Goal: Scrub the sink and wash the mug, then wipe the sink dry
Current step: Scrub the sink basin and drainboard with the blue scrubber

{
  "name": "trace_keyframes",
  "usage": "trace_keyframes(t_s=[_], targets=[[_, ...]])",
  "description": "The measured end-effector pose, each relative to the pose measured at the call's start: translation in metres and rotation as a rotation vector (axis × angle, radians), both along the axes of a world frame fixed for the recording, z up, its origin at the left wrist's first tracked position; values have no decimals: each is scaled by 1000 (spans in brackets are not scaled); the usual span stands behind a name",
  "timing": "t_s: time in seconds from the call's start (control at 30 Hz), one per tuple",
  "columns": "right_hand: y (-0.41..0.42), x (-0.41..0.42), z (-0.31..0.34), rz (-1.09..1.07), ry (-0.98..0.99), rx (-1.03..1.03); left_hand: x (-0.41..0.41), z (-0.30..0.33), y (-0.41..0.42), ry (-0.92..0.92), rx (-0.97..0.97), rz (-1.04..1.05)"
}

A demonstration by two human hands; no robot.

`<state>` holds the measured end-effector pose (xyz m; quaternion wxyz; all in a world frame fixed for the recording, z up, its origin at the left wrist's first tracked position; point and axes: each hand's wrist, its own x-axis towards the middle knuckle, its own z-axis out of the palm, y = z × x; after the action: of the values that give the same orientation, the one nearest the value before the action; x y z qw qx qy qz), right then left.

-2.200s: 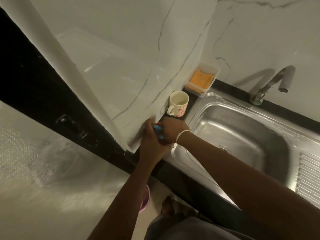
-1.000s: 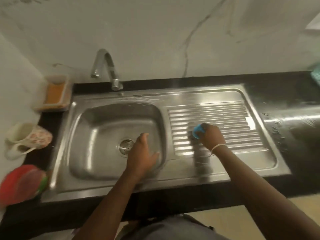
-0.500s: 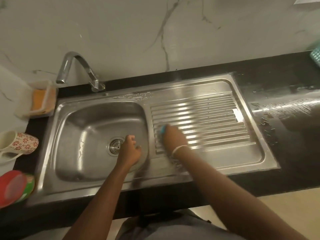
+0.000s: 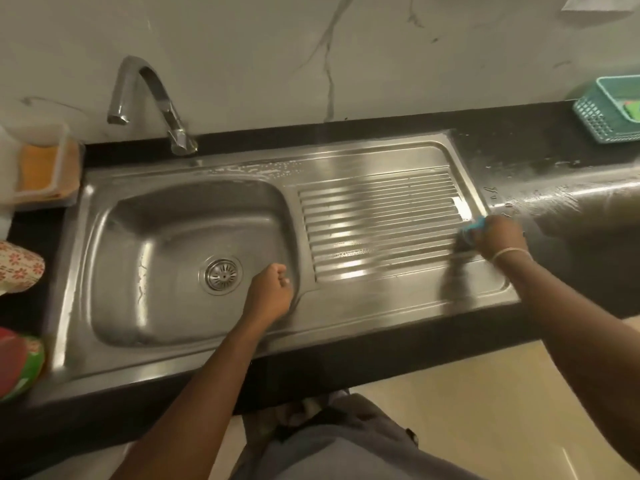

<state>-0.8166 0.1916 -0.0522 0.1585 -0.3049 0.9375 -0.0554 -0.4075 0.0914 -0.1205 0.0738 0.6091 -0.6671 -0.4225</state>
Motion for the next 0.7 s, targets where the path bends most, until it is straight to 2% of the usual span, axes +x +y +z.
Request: trace_keyframes(t_s=[0.07, 0.13, 0.3, 0.4, 0.53, 0.7], targets=[[-5, 25, -1, -17, 1, -16, 11, -3, 2, 0, 0, 15], [-17, 82, -8, 54, -38, -56, 22, -3, 4, -5, 3, 48], [-58, 262, -30, 440, -277, -104, 31, 3, 8, -19, -28, 157], [-63, 307, -20, 592, -353, -82, 24, 6, 10, -1, -50, 218], [-35, 236, -16, 501, -332, -116, 8, 4, 12, -5, -53, 224], [27, 38, -11, 194, -125, -57, -40, 5, 44, -102, -54, 198]])
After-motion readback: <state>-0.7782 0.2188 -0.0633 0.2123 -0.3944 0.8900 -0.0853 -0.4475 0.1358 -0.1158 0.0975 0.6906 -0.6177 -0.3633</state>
